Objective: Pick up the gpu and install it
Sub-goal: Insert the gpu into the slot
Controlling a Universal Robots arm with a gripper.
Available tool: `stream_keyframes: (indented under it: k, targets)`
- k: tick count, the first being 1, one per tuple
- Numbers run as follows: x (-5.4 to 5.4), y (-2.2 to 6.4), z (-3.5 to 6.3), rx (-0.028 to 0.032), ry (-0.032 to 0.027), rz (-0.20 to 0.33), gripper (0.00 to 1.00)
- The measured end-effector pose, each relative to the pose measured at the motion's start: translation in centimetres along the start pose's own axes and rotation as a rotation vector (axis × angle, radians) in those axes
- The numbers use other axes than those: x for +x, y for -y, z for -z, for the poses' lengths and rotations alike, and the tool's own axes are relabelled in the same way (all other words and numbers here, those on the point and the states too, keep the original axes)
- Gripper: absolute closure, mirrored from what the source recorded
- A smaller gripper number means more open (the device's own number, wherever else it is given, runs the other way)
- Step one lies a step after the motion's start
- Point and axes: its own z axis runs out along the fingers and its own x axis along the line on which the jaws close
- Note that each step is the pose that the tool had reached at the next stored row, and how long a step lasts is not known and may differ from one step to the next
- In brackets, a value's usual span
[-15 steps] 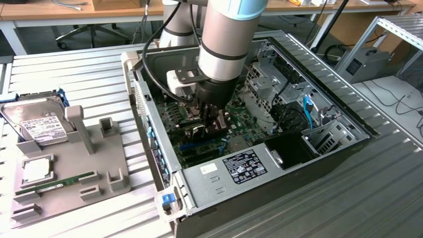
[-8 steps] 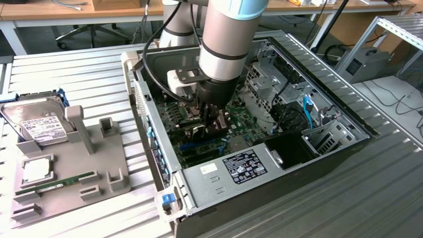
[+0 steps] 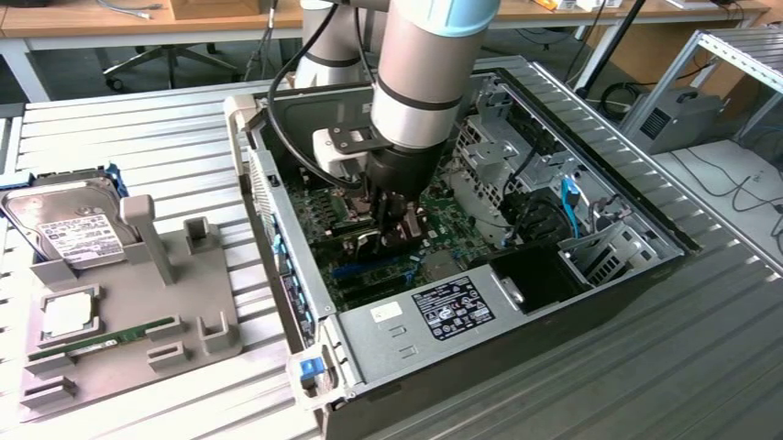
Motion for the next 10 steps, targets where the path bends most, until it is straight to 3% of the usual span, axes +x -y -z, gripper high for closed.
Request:
stream_keyframes:
  k: [10]
  targets:
    - [0.0, -0.19, 0.0, 0.0002, 0.0, 0.0, 0.73]
